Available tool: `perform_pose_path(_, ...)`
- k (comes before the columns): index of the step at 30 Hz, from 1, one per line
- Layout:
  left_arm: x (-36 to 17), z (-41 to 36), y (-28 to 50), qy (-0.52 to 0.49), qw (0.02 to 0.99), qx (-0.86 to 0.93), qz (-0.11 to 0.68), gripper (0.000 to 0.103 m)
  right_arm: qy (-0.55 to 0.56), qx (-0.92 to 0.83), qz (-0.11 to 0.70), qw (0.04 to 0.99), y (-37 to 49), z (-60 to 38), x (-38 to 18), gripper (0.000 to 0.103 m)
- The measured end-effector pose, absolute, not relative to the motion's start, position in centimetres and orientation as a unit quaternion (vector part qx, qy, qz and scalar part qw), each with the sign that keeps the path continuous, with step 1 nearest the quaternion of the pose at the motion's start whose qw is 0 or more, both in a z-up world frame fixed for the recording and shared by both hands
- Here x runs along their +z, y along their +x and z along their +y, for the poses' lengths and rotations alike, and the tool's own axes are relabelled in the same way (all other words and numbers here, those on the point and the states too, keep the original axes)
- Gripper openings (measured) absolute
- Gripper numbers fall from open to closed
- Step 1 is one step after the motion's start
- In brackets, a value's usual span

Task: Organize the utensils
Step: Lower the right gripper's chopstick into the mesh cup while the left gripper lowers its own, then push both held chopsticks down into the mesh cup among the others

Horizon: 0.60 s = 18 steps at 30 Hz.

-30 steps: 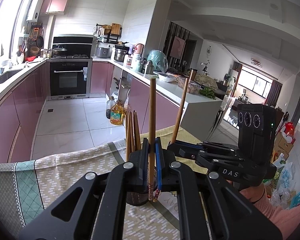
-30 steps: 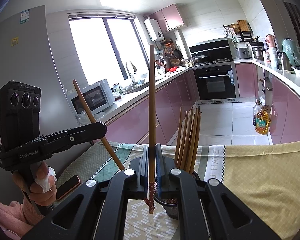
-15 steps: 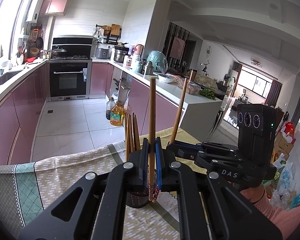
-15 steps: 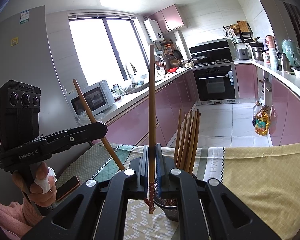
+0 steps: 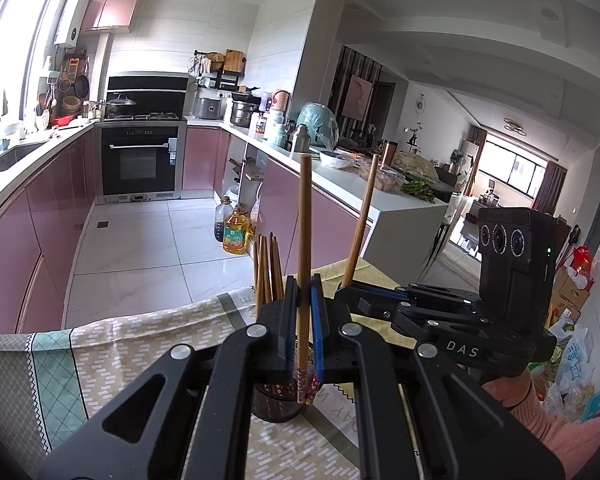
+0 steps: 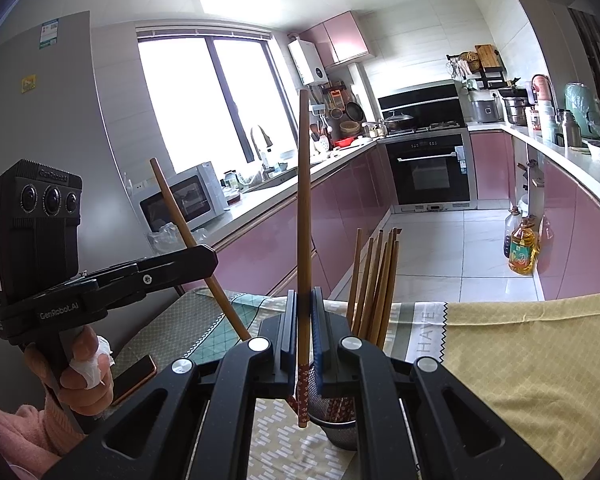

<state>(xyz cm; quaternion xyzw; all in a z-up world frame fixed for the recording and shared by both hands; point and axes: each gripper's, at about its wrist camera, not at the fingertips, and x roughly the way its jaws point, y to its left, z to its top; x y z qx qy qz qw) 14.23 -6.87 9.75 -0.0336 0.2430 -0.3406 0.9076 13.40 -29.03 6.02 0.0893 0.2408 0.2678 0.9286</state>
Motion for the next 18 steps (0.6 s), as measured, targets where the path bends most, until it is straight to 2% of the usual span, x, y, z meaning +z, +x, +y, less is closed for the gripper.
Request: perform_pose_path(18, 9.87, -6.55, 14.98, -0.036, 0.912, -0.33, 0.239, 0.007, 0.091, 0.259, 0.238, 0.932, 13.87, -29.64, 6.21, 0.006)
